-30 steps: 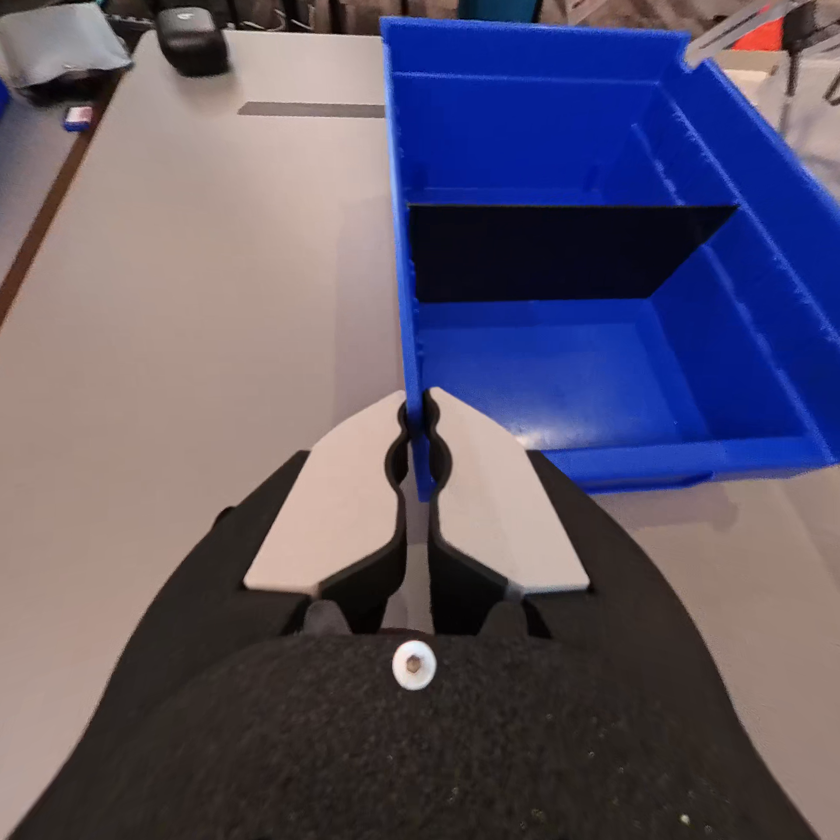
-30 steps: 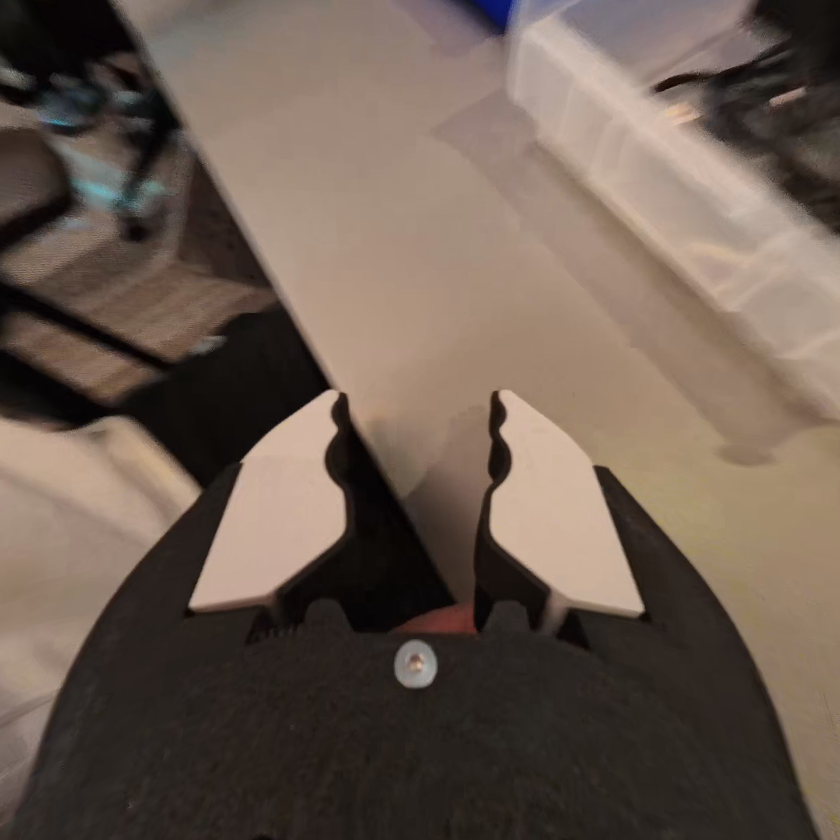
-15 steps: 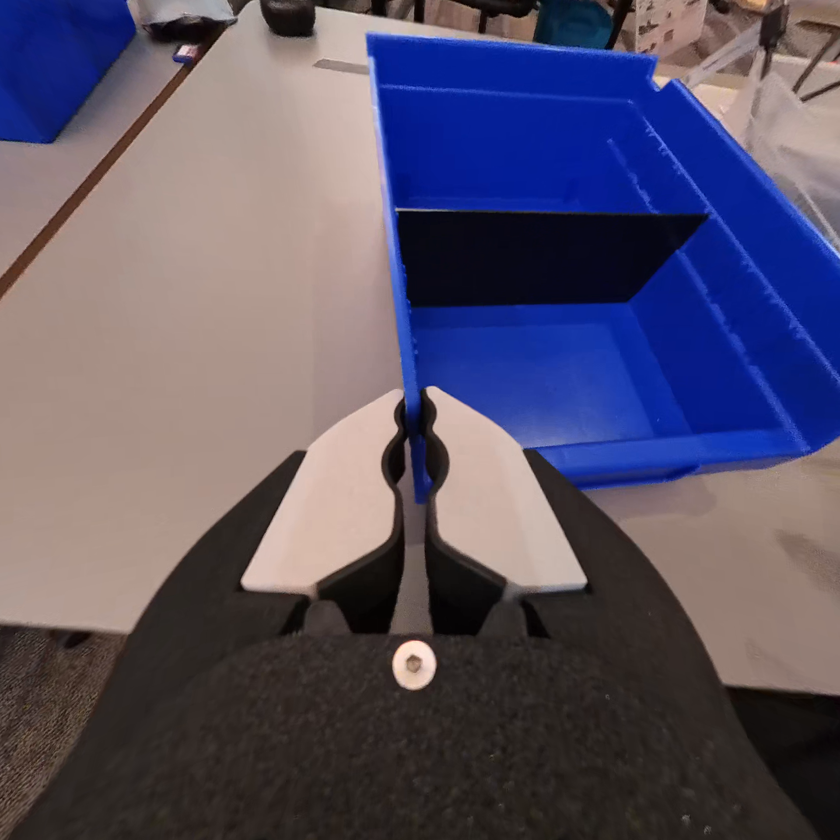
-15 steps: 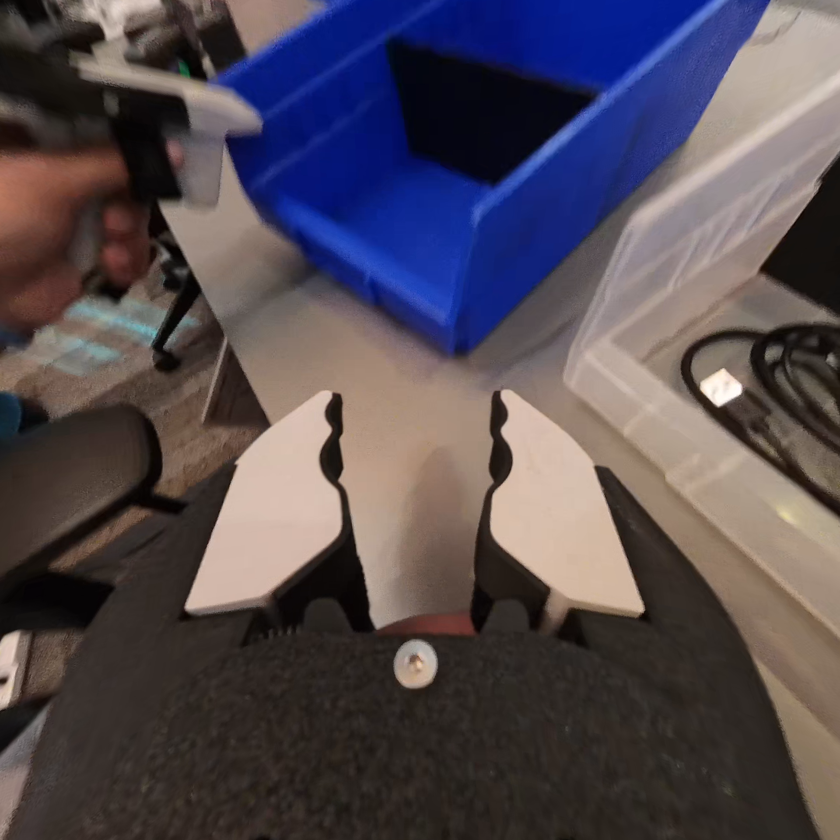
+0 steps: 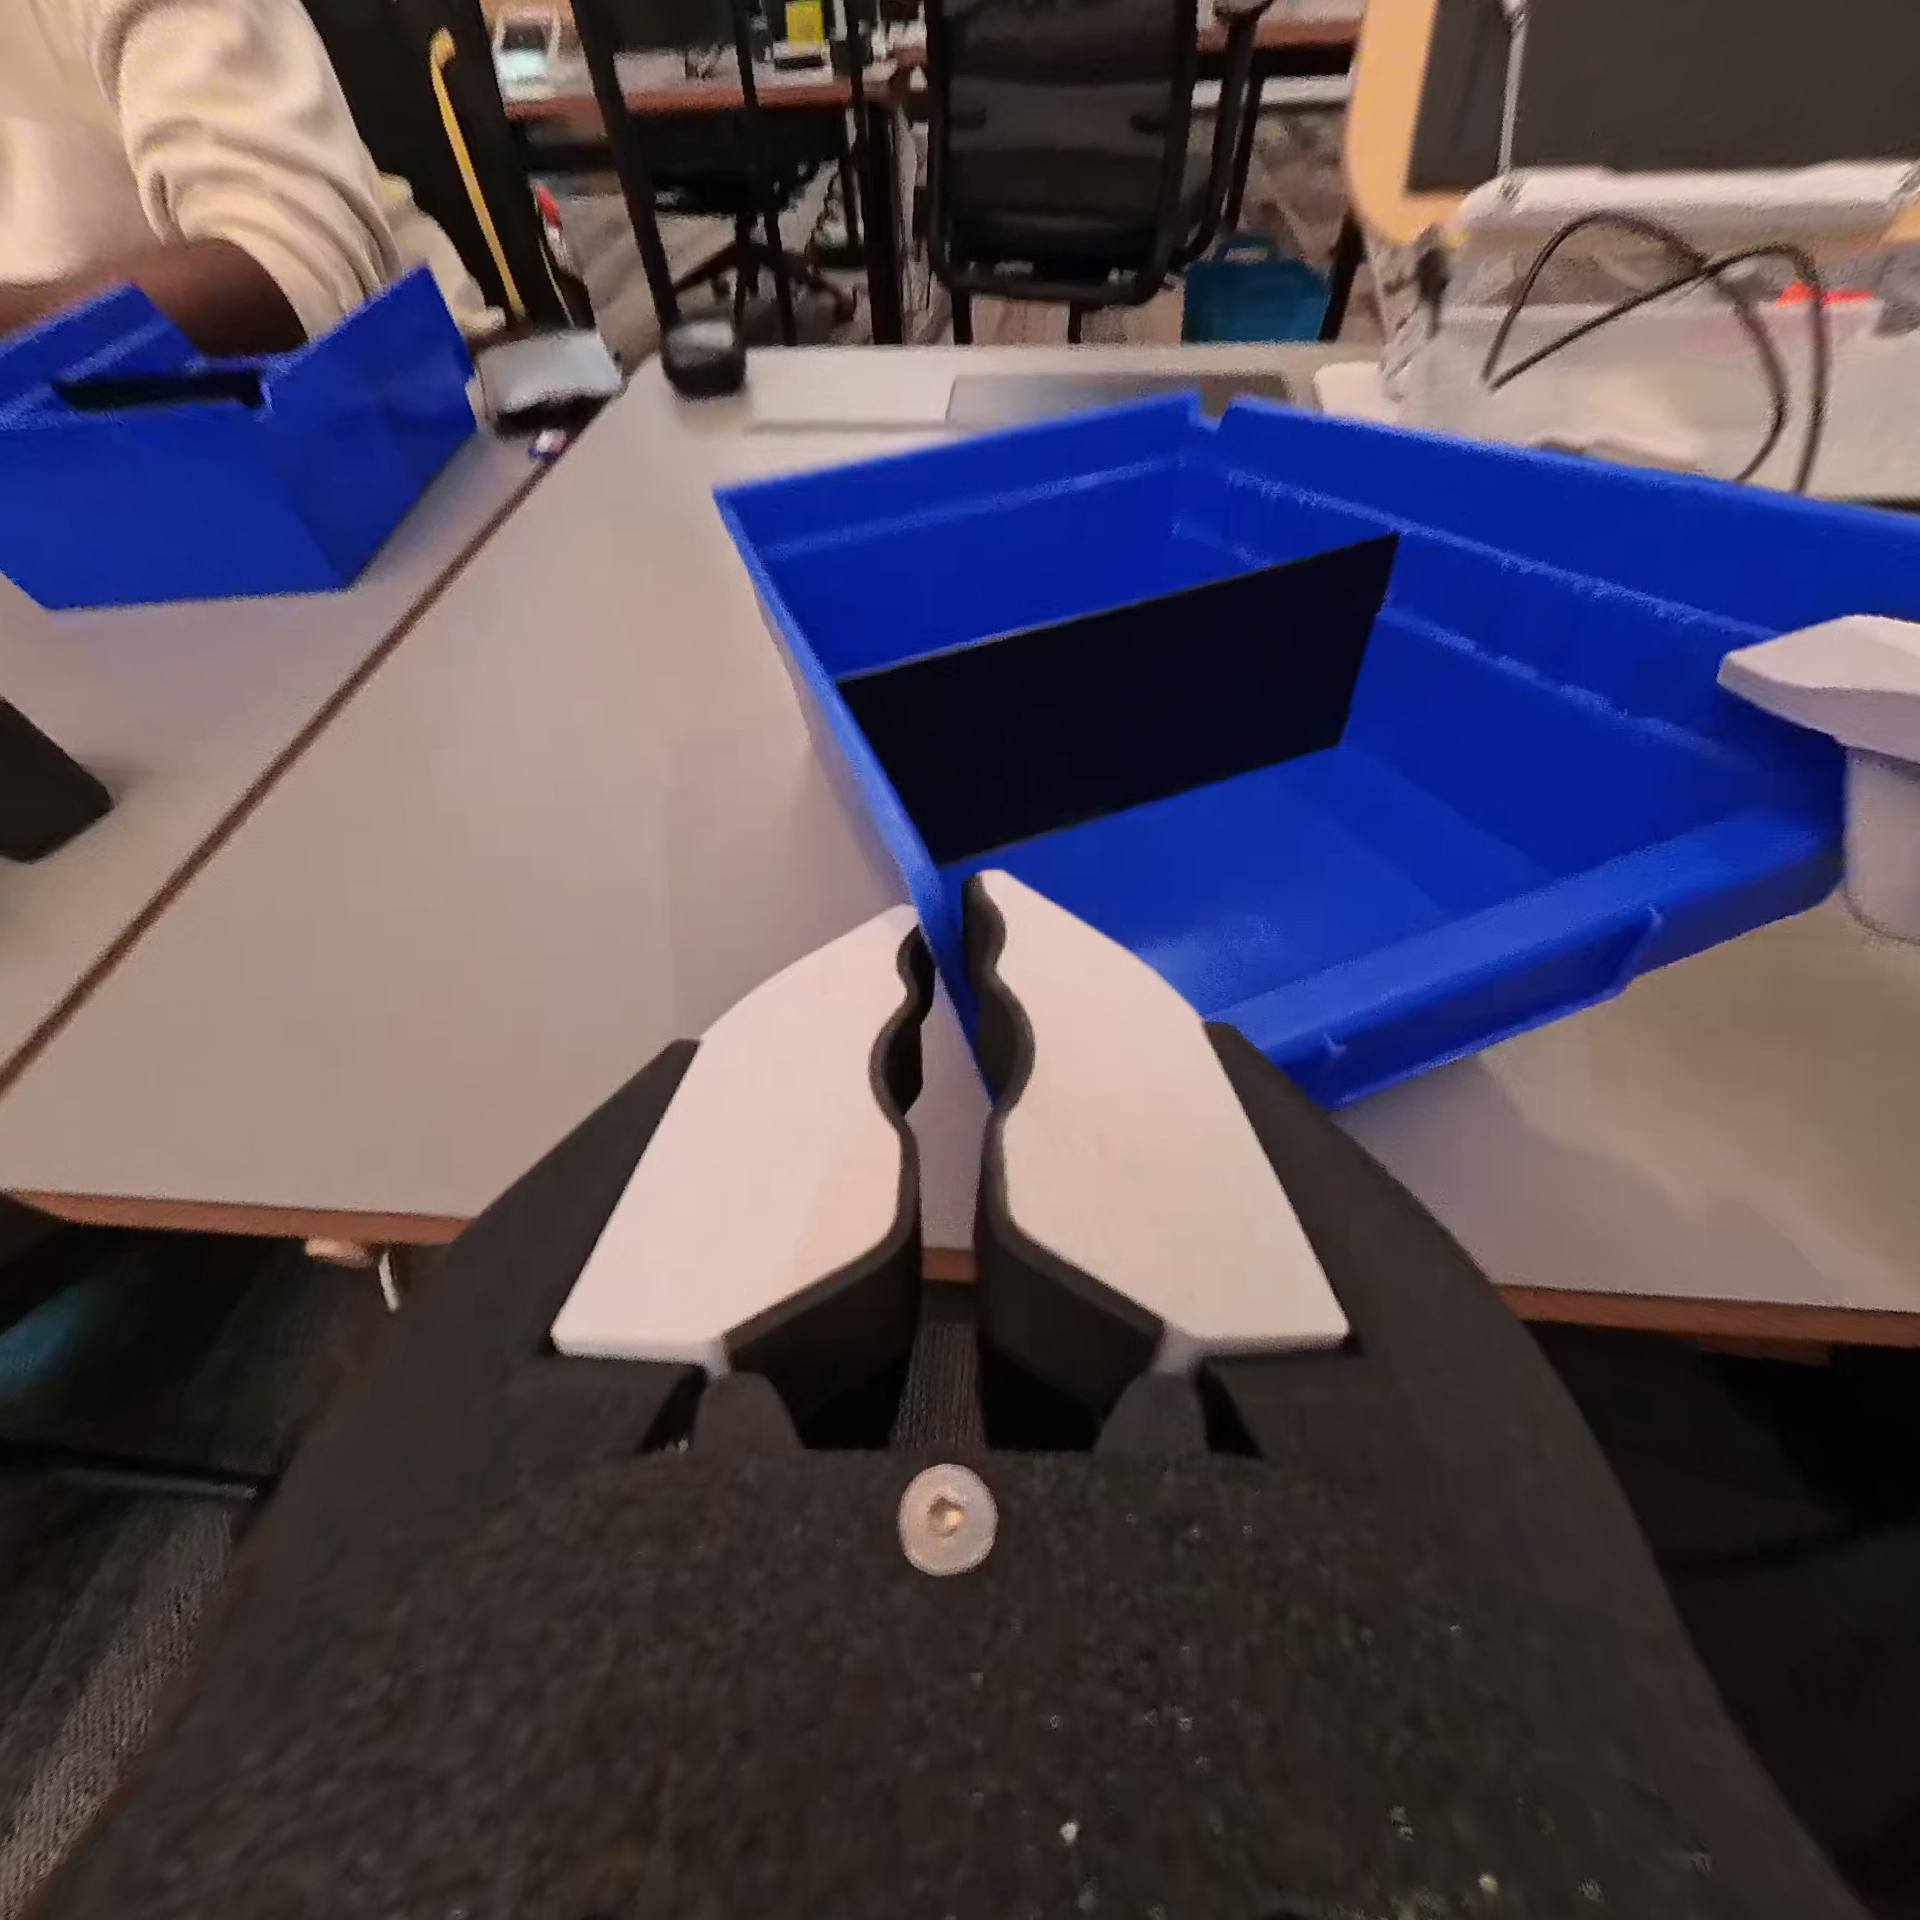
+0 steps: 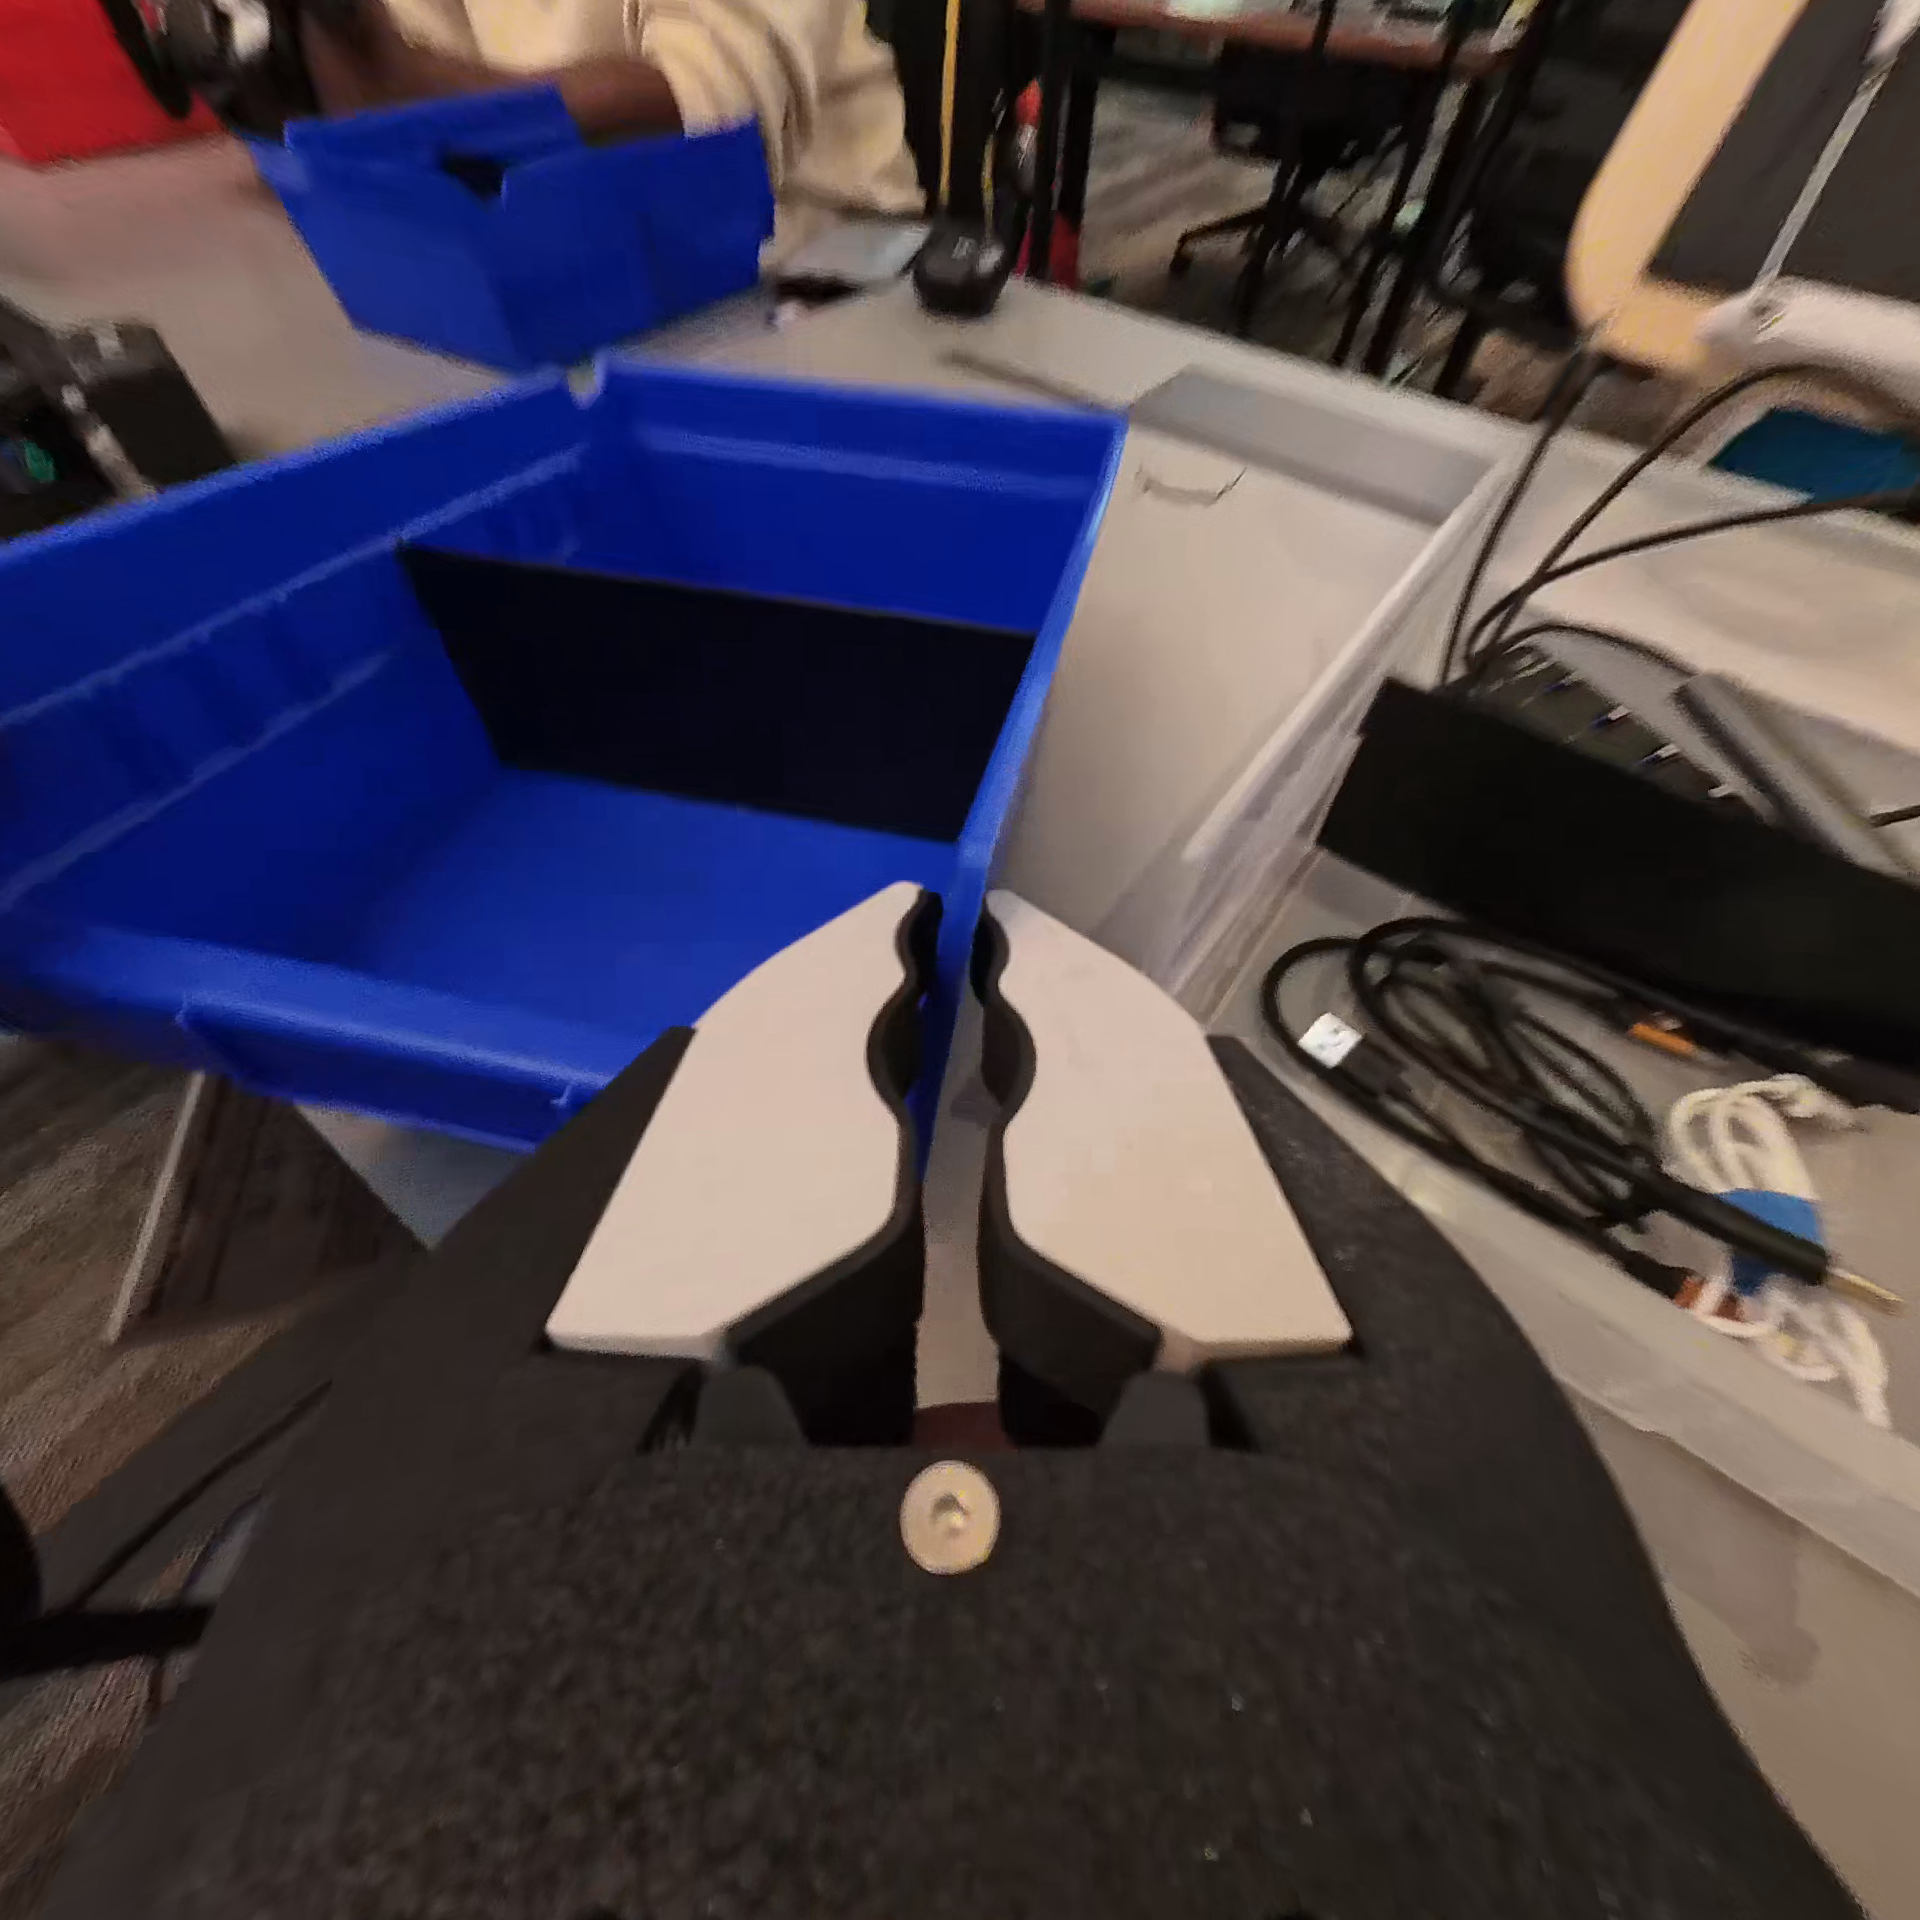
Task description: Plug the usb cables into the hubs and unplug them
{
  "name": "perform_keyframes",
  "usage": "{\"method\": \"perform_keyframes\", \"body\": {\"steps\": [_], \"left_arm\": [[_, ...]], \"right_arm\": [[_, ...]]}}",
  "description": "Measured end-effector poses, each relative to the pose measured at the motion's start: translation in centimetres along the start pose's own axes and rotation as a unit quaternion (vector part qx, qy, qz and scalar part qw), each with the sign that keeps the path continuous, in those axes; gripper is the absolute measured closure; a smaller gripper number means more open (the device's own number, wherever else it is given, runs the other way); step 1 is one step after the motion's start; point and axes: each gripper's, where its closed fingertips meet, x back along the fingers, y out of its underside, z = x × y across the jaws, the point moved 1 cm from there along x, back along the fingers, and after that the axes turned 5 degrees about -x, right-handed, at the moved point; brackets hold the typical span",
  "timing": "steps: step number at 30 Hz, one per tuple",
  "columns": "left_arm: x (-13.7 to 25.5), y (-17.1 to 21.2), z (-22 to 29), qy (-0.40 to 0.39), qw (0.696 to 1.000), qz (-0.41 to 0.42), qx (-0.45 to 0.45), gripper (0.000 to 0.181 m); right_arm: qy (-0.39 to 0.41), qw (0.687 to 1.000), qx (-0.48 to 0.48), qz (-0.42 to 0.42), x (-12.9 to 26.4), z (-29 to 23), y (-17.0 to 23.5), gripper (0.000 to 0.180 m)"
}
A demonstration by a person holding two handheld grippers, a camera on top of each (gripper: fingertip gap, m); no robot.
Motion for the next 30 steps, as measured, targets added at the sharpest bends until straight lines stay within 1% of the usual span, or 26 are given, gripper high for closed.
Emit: {"method": "perform_keyframes", "body": {"steps": [1, 4, 6, 9, 12, 15, 18, 22, 24, 26, 28, 30], "left_arm": [[0.4, -1.1, 0.4, 0.001, 1.000, 0.006, -0.005, 0.177], [1.5, -4.6, 1.6, -0.001, 0.999, 0.037, -0.024, 0.177], [2.3, -7.5, 2.7, 0.004, 0.997, 0.066, -0.035, 0.177], [2.8, -12.5, 5.9, 0.016, 0.991, 0.117, -0.066, 0.177], [1.6, -17.2, 11.9, 0.066, 0.981, 0.162, -0.082, 0.177], [-1.2, -19.7, 20.5, 0.142, 0.972, 0.162, -0.097, 0.176], [-4.0, -19.8, 29.8, 0.211, 0.964, 0.135, -0.087, 0.177], [-7.0, -17.9, 41.3, 0.254, 0.954, 0.109, -0.121, 0.176], [-9.2, -16.3, 45.5, 0.258, 0.953, 0.096, -0.126, 0.176], [-11.7, -14.2, 48.5, 0.249, 0.957, 0.069, -0.135, 0.176], [-13.6, -12.2, 50.3, 0.244, 0.958, 0.045, -0.142, 0.175], [-14.4, -11.0, 51.2, 0.242, 0.959, 0.037, -0.145, 0.175]], "right_arm": [[0.006, 1.000, -0.007, 0.013, 0.7, 0.4, -1.0, 0.175], [-0.005, 0.999, -0.042, 0.018, 2.7, 1.5, -3.3, 0.175], [-0.003, 0.998, -0.042, 0.050, 4.7, 2.6, -5.3, 0.174], [0.031, 0.993, -0.024, 0.114, 8.8, 5.5, -8.8, 0.174], [0.097, 0.982, -0.021, 0.162, 13.5, 11.0, -11.0, 0.174], [0.179, 0.967, -0.034, 0.177, 18.5, 18.5, -11.1, 0.174], [0.244, 0.958, -0.035, 0.146, 22.6, 26.2, -8.8, 0.174], [0.298, 0.946, -0.087, 0.091, 26.4, 35.8, -3.0, 0.175], [0.298, 0.946, -0.105, 0.078, 26.3, 40.2, 0.1, 0.175], [0.288, 0.952, -0.092, 0.055, 25.0, 43.9, 2.8, 0.174], [0.263, 0.961, -0.081, 0.034, 23.4, 46.6, 5.1, 0.174], [0.242, 0.965, -0.082, 0.059, 22.2, 48.4, 6.0, 0.174]]}}
